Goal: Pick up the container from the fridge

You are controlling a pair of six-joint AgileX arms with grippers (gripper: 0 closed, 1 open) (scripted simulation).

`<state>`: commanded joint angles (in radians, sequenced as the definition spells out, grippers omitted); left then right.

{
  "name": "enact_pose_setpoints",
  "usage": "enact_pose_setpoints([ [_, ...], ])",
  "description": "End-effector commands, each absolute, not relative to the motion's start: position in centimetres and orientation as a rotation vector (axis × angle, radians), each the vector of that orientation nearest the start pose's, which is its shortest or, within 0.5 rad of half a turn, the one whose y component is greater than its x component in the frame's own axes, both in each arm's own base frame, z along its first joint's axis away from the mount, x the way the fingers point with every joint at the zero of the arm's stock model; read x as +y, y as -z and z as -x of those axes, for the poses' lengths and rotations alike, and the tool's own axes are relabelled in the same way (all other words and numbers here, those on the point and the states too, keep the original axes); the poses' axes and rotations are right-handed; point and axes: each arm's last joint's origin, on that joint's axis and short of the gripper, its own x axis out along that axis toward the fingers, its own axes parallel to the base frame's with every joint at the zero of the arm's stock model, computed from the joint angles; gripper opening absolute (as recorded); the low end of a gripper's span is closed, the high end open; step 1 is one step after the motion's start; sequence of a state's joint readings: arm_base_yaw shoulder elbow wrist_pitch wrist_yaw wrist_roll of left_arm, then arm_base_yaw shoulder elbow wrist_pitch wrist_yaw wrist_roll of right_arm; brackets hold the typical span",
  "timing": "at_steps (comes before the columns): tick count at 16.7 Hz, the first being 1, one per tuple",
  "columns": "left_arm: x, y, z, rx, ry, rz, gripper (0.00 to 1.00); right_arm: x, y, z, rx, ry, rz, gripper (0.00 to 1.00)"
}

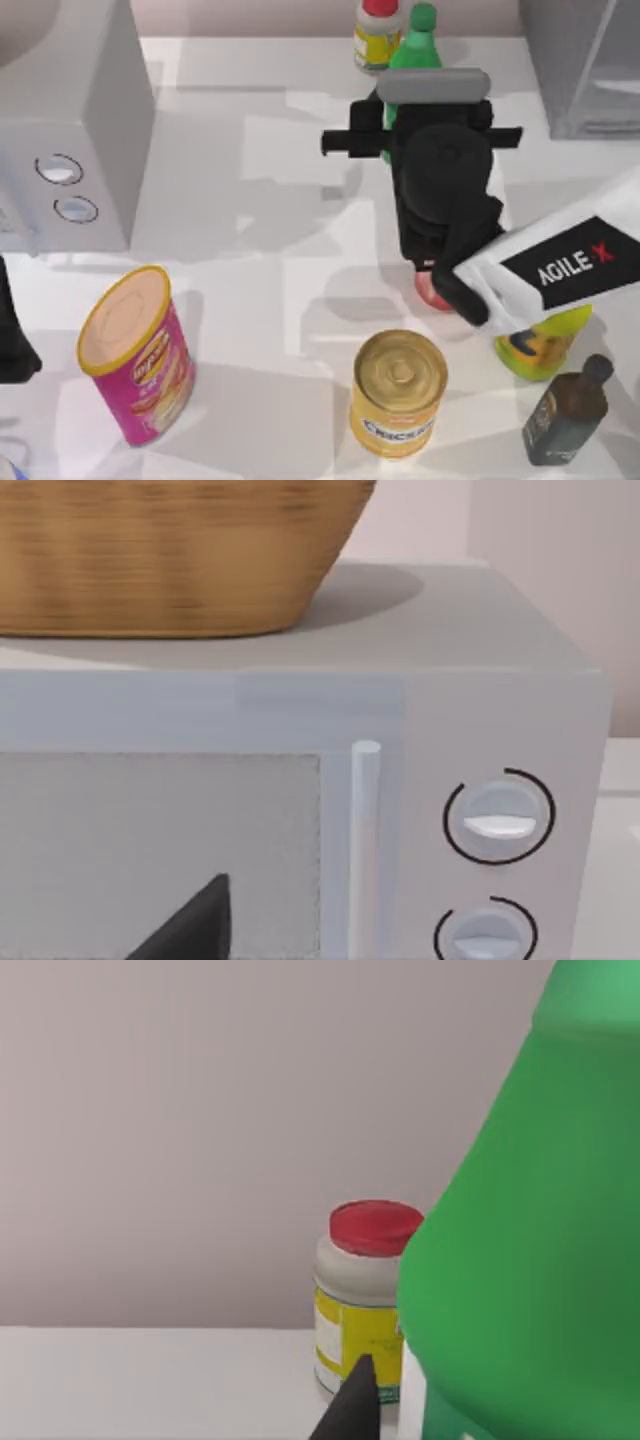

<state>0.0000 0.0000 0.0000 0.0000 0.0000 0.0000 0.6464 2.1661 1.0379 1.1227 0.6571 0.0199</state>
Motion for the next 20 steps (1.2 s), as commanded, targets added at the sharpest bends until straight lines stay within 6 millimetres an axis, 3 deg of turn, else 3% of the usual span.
enact_pose_setpoints([
  [6, -0.1, -16.0, -10.6, 0.000, 0.000, 0.000, 1.00, 24.2, -9.5, -38.2, -0.002, -0.012, 0.001, 0.00],
  [11, -0.1, -16.0, -10.6, 0.000, 0.000, 0.000, 1.00, 23.9, -9.0, -38.5, 0.003, -0.005, 0.007, 0.00],
  [20, -0.1, -16.0, -10.6, 0.000, 0.000, 0.000, 1.00, 23.9, -9.0, -38.5, 0.003, -0.005, 0.007, 0.68],
])
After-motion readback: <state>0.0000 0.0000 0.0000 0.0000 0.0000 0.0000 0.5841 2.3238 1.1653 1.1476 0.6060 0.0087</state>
